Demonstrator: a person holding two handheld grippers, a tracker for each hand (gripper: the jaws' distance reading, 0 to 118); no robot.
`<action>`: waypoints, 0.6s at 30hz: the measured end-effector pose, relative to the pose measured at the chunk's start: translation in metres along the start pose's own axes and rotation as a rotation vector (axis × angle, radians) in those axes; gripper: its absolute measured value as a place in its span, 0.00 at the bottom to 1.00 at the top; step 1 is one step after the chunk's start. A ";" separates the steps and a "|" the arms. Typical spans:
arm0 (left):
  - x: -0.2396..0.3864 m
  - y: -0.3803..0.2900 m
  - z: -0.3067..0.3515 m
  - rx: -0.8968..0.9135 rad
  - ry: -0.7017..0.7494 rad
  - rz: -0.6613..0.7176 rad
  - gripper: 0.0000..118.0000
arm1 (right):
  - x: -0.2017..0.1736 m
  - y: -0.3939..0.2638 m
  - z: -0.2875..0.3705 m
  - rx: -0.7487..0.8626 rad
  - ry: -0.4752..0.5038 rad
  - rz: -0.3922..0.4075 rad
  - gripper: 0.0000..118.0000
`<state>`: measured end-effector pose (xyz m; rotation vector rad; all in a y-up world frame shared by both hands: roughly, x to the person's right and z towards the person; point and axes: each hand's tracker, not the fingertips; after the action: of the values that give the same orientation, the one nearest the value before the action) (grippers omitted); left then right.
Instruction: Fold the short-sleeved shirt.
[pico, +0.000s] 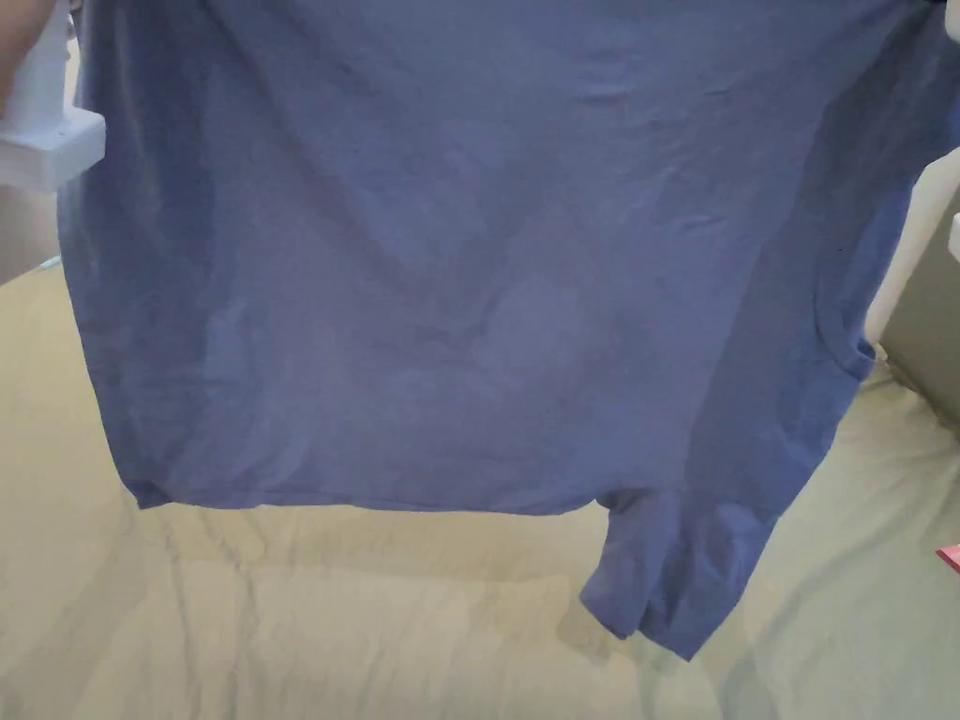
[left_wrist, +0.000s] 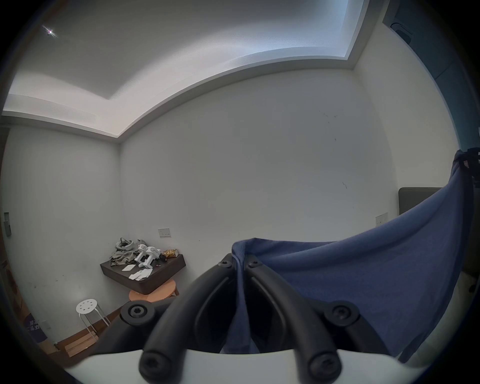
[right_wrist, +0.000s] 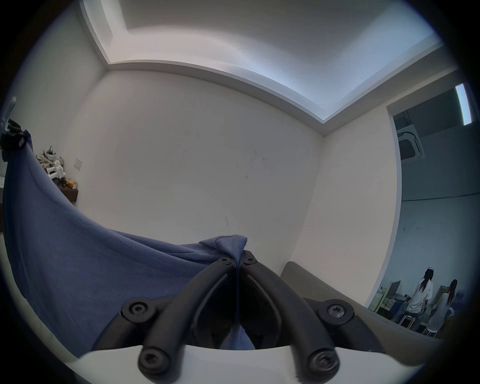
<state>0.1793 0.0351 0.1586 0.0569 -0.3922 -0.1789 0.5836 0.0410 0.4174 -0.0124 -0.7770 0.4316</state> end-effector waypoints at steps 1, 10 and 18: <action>0.003 -0.002 -0.010 0.000 0.005 0.007 0.01 | -0.004 -0.001 -0.002 0.006 -0.002 0.012 0.03; 0.030 -0.051 -0.074 -0.076 -0.013 -0.017 0.01 | -0.041 -0.067 -0.032 -0.045 -0.011 0.094 0.03; 0.066 -0.170 -0.083 -0.232 -0.083 -0.054 0.01 | -0.081 -0.186 -0.030 -0.234 0.094 0.063 0.03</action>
<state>0.2439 -0.1429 0.0912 -0.1687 -0.4502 -0.2798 0.6222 -0.1549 0.3726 -0.2746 -0.7320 0.3954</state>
